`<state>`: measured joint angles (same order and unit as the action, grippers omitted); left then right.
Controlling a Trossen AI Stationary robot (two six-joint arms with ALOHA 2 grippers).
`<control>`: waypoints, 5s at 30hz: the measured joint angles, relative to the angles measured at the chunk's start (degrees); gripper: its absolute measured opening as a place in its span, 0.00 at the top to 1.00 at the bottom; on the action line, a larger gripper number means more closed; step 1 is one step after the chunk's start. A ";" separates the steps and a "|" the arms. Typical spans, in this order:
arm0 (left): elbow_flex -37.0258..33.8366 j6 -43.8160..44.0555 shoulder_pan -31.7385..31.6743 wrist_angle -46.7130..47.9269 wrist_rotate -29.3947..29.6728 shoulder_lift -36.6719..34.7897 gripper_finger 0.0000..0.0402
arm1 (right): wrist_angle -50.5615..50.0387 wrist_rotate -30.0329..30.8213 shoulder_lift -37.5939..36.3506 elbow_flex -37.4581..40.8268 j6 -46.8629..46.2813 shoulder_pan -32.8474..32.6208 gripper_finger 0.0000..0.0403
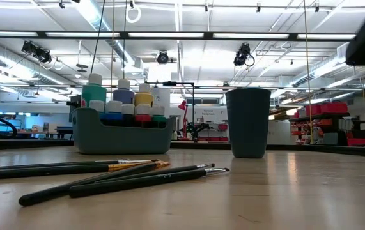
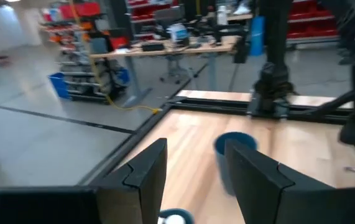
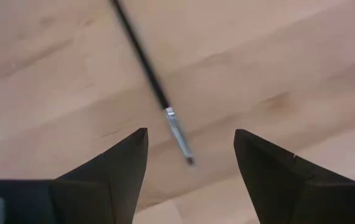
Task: Pick & Place Paint Supplies
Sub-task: Put the silver paint brush into the blue cup
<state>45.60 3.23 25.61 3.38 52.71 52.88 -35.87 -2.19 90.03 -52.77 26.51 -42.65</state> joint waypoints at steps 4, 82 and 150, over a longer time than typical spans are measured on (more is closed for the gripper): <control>0.00 3.42 0.00 -0.05 -3.69 0.00 0.58 | -0.13 0.23 3.70 0.00 5.82 0.00 0.40; -0.02 3.87 -0.31 -8.82 -23.34 12.92 0.58 | 19.54 23.63 -7.16 -5.68 7.38 16.96 0.97; -0.02 3.60 -0.36 -9.83 -23.63 12.92 0.58 | 64.12 0.45 10.13 9.55 -10.62 23.00 1.00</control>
<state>45.58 6.83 25.25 -6.45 29.08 65.80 28.25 -1.75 100.16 -43.22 15.89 -19.65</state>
